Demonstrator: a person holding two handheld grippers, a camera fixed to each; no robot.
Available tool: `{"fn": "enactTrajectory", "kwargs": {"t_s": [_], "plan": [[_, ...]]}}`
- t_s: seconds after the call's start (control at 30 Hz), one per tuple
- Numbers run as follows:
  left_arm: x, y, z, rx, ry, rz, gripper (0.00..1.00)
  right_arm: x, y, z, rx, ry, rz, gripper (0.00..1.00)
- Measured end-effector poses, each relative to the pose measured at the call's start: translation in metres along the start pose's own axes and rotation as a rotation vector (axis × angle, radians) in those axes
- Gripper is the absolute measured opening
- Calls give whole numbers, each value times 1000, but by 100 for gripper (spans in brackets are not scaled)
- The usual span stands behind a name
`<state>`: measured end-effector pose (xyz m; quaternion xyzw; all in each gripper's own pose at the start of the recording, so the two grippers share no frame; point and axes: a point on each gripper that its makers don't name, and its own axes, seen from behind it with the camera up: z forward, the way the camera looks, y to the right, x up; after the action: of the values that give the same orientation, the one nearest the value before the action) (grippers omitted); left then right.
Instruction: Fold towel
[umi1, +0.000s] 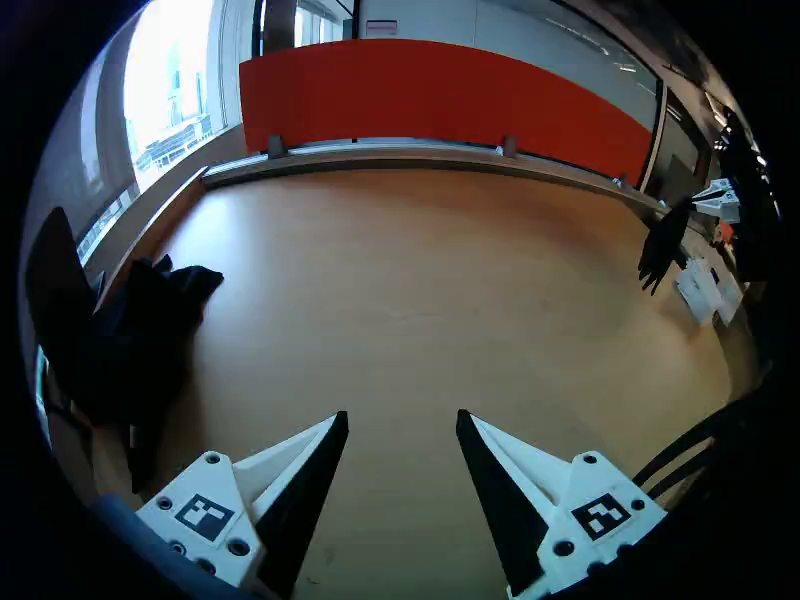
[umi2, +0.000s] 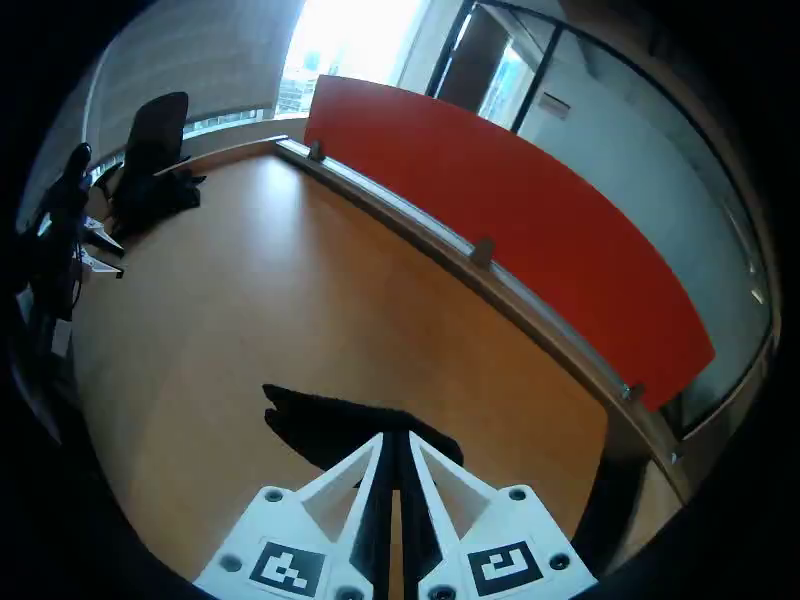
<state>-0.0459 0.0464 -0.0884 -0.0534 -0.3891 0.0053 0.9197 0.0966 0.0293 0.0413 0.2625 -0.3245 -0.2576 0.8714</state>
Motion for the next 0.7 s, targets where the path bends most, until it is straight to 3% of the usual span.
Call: {"fn": "enactTrajectory", "kwargs": {"t_s": [0.7], "plan": [[-2,-1,-1,12,-11,7,79,-40,75,-5,-62,-84,54,4]]}}
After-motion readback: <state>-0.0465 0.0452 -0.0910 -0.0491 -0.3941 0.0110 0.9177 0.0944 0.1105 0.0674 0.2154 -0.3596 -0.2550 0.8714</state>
